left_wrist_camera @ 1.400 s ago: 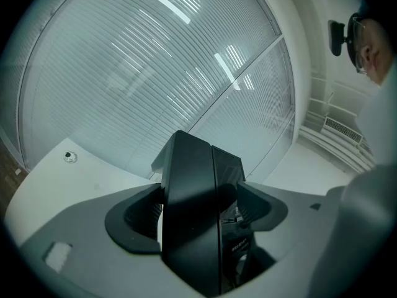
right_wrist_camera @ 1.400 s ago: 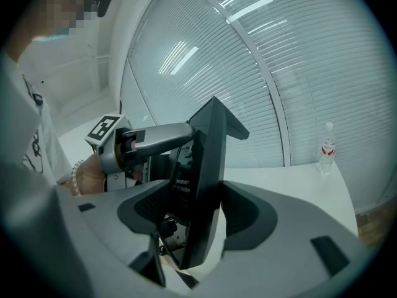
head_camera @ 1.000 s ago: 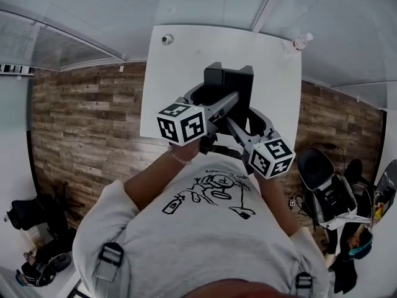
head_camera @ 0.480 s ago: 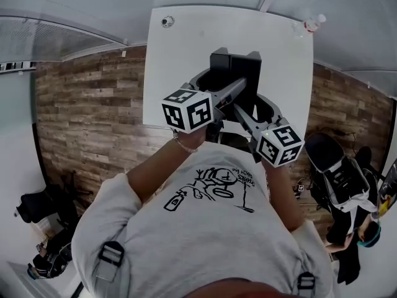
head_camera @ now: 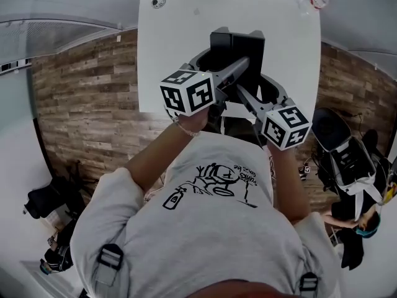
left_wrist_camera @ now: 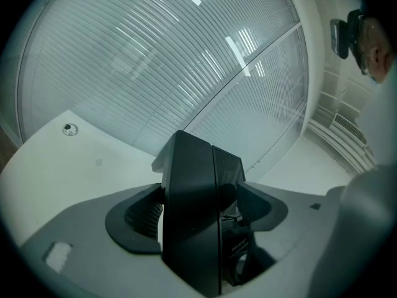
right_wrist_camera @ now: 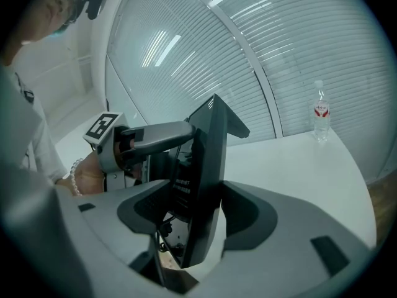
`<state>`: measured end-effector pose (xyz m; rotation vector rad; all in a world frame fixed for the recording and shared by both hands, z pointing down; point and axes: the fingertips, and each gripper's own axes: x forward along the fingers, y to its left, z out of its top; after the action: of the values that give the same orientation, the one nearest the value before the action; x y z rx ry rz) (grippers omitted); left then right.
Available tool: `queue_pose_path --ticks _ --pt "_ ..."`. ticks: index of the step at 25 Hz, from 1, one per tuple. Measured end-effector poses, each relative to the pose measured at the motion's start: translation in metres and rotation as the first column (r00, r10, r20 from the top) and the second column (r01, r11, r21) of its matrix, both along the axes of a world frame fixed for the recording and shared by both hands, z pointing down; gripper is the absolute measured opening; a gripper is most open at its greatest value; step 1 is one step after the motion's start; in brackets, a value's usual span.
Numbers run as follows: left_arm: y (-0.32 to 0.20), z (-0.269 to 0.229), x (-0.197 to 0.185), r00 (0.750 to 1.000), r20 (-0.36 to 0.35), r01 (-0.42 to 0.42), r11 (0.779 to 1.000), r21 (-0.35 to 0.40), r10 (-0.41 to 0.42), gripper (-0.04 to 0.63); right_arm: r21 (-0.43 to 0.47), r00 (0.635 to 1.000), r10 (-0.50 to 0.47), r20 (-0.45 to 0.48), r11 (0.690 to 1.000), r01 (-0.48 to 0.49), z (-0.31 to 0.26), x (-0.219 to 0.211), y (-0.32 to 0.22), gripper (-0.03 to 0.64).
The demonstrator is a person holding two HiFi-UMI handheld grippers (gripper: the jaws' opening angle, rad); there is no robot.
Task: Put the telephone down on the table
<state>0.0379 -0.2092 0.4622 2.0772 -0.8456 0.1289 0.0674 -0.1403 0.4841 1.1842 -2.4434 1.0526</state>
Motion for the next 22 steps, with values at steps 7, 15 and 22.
queue_pose_path --ticks 7,15,22 --pt "-0.012 0.029 0.002 1.000 0.013 -0.003 1.000 -0.020 0.003 0.359 -0.027 1.000 -0.002 0.005 1.000 0.002 0.028 0.001 -0.011 0.245" --pt "-0.021 0.069 0.010 1.000 0.028 0.008 0.998 -0.059 -0.006 0.360 -0.062 1.000 0.000 0.016 0.998 0.001 0.065 0.010 -0.020 0.245" --pt "-0.027 0.103 0.011 1.000 0.025 0.020 0.996 -0.085 -0.018 0.360 -0.096 1.000 -0.014 0.014 0.995 0.015 0.098 0.012 -0.025 0.245"
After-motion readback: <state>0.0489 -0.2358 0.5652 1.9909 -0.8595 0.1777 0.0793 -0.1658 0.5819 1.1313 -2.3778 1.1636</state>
